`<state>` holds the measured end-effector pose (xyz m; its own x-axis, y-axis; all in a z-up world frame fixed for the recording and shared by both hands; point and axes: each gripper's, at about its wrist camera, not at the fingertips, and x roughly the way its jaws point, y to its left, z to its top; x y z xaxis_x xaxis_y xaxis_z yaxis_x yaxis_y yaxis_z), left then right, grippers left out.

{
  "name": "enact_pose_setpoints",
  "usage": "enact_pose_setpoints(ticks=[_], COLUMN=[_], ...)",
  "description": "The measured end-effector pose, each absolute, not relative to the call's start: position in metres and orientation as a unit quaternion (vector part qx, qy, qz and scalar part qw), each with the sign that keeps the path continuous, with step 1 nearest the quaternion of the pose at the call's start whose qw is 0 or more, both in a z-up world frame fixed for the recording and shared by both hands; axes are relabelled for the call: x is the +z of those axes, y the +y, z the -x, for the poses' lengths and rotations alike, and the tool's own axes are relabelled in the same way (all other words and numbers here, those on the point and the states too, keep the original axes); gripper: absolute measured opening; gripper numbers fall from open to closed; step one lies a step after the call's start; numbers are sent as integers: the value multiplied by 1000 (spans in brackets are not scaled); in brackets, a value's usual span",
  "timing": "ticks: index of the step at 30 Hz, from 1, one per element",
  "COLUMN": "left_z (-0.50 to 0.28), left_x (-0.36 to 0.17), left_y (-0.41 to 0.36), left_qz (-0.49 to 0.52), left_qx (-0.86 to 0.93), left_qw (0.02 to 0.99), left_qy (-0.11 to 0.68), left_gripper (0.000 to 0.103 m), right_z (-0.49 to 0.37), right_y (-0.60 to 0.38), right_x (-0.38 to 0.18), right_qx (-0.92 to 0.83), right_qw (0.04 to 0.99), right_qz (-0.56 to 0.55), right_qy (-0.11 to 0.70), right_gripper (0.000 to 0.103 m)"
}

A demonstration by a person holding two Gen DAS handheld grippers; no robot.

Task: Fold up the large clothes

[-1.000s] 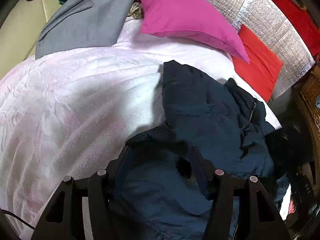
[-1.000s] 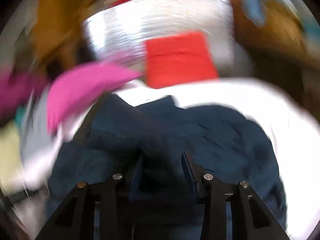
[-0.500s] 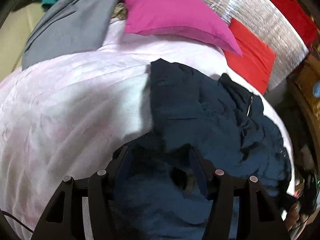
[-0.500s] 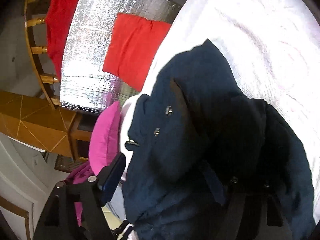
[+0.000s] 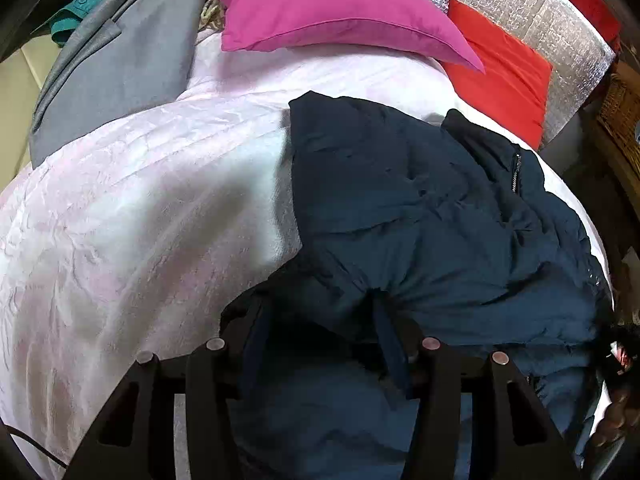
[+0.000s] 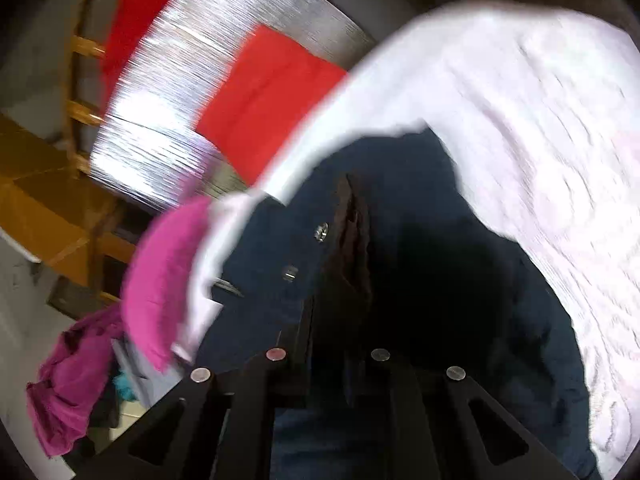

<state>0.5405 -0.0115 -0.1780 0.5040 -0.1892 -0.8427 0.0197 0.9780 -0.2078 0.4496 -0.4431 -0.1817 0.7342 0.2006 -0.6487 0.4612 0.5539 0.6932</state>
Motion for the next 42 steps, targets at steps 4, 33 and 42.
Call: enact_pose_setpoints(ticks=[4,33,42], left_z=[-531,-487,-482], left_x=[-165,-104,-100], left_y=[-21,-63,-62], left_qz=[26,-43,-42], left_qx=[-51,-76,-75], left_qw=[883,939,939], left_qy=[466,332,333], left_gripper=[54,59,59], right_z=[-449,-461,-453], right_y=[-443,-456,-461], right_x=[-171,-174,-170], right_qx=[-69,-96,-94], right_qw=[810,816,804], right_qz=[-457,-431,-456], right_qy=[360,373,369], right_gripper=[16,18,22])
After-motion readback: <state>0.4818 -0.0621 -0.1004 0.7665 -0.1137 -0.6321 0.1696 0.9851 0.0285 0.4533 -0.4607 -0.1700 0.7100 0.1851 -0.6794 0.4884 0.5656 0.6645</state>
